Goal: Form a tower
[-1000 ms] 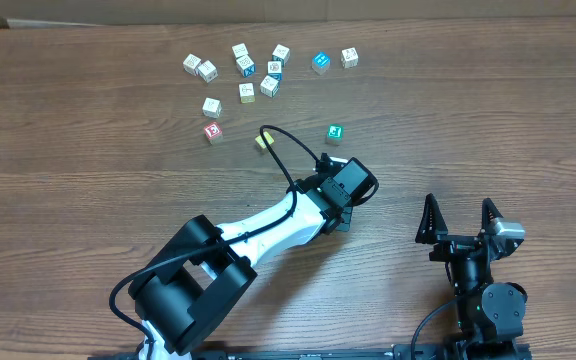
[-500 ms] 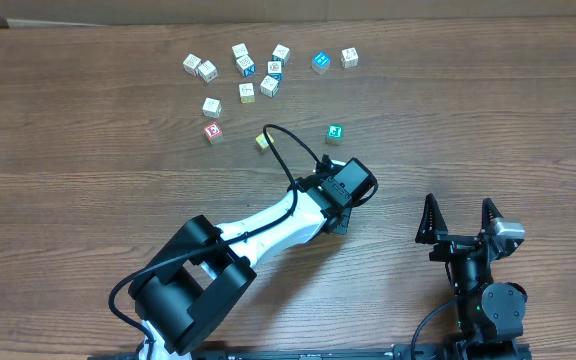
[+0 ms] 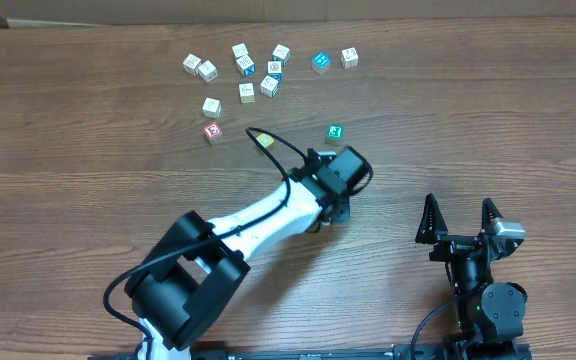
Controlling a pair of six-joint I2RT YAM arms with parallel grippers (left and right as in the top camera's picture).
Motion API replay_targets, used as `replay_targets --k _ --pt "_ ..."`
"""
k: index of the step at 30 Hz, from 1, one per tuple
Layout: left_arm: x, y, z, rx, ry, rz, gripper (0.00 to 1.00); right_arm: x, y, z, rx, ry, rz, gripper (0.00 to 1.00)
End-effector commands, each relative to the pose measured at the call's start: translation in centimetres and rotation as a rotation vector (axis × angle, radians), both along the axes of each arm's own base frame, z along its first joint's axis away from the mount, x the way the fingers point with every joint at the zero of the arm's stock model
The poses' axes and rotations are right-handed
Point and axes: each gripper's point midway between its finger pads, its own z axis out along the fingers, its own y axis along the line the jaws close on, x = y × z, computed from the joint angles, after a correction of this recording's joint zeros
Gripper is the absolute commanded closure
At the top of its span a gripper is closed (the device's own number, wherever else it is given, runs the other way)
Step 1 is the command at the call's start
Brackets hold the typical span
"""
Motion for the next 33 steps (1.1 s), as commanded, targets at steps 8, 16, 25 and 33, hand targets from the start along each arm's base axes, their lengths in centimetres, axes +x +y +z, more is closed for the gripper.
replay_targets --k 8,16,25,33 --pt "0.4 1.7 1.0 0.102 0.04 -0.275 0.53 0.0 0.1 -0.2 -0.004 -0.003 0.005 0.0" --pt "0.1 0.8 1.1 0.053 0.056 -0.291 0.1 0.0 0.1 -0.2 -0.004 -0.003 0.005 0.0" --pt "0.7 0.1 1.3 0.055 0.008 -0.383 0.14 0.0 0.1 -0.2 -0.004 -0.003 0.005 0.0" --pt "-0.2 -0.5 1.1 0.084 0.0 -0.499 0.22 0.0 0.1 -0.2 -0.004 -0.003 0.005 0.0"
